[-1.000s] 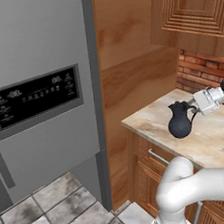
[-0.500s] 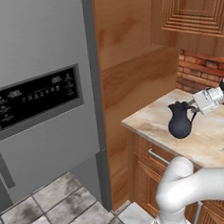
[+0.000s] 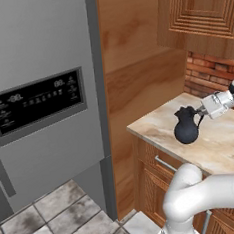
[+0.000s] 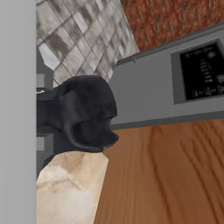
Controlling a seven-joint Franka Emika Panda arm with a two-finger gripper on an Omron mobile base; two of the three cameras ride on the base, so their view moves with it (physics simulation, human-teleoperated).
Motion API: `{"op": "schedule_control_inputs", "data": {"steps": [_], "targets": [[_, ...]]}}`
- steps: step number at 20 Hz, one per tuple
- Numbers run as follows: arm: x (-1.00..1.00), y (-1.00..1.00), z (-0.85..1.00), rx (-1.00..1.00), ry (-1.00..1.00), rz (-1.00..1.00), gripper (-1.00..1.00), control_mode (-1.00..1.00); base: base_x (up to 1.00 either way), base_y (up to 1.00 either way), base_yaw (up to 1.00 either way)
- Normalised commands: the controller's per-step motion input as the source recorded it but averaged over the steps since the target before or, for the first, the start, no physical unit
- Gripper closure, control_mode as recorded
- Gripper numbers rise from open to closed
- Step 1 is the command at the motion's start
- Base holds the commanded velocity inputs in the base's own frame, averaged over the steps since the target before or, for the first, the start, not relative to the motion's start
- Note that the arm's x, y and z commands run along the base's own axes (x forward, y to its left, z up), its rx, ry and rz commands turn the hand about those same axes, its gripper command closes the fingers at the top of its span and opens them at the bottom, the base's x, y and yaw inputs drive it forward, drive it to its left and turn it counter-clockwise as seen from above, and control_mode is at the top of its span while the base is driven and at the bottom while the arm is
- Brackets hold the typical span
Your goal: Move the mustard and eggplant from the second highest shelf to the top shelf to make space. Then, place the pitcher from the counter on the cleared second highest shelf.
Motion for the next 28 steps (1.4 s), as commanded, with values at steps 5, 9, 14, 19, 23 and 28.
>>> {"op": "schedule_control_inputs", "data": {"steps": [5,9,14,19,23,28], "targets": [[0.00,0.04,0.00,0.00,0.00,0.00,1.00,-1.00,0.00,0.00,0.00],[0.00,0.11,0.00,-0.01,0.00,0.00,1.00,-1.00,0.00,0.00,0.00],[0.00,0.08,0.00,-0.01,0.00,0.00,1.00,-1.00,0.00,0.00,0.00],[0.00,0.00,0.00,0.00,0.00,0.00,1.00,-1.00,0.00,0.00,0.00],[0.00,0.00,0.00,0.00,0.00,0.00,1.00,-1.00,0.00,0.00,0.00],[-0.03,0.15,0.00,-0.07,0.00,0.00,1.00,-1.00,0.00,0.00,0.00]]}}
